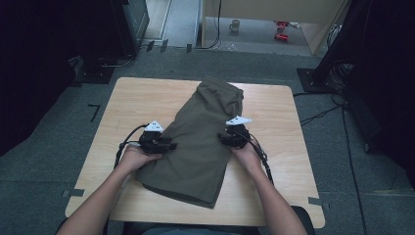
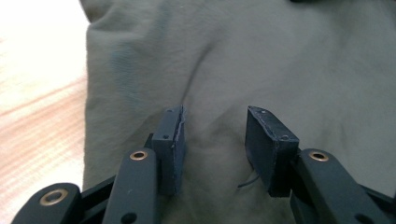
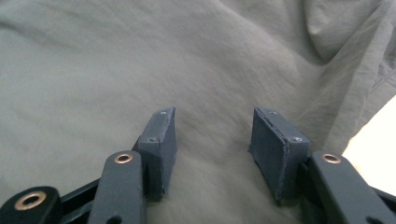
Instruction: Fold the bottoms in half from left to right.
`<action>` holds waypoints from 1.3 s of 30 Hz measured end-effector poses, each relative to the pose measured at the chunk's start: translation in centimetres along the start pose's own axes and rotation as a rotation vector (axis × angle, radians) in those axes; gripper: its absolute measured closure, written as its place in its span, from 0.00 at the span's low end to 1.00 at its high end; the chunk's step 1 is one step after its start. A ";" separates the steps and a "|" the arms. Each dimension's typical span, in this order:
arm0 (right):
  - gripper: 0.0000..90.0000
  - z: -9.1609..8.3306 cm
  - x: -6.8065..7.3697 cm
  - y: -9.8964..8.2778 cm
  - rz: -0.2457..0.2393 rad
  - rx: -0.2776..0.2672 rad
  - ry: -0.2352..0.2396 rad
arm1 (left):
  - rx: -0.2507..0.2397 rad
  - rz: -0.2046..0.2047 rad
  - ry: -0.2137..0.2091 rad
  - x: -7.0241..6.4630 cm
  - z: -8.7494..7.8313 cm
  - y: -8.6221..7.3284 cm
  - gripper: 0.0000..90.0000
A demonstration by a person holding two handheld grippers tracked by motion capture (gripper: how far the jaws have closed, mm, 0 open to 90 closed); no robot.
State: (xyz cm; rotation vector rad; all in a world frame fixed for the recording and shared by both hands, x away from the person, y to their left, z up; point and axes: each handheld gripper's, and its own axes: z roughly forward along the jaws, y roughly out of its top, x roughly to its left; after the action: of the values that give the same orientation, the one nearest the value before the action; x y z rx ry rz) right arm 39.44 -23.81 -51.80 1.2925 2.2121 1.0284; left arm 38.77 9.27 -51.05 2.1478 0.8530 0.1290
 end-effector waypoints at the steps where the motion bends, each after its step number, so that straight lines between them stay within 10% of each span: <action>1: 0.56 0.0 0.0 0.0 0.000 0.000 0.000 | 0.001 0.007 0.006 -0.3 0.0 -0.1 0.65; 39: 0.57 -1.5 3.4 -1.8 -0.086 -0.013 0.093 | 0.068 0.030 -0.023 -8.8 -3.7 -5.0 0.59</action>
State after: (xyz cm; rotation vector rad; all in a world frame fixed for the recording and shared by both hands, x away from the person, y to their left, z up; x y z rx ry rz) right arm 35.73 -22.08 -51.98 1.1544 2.3039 1.0890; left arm 27.99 8.49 -50.53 2.2222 0.8232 0.0918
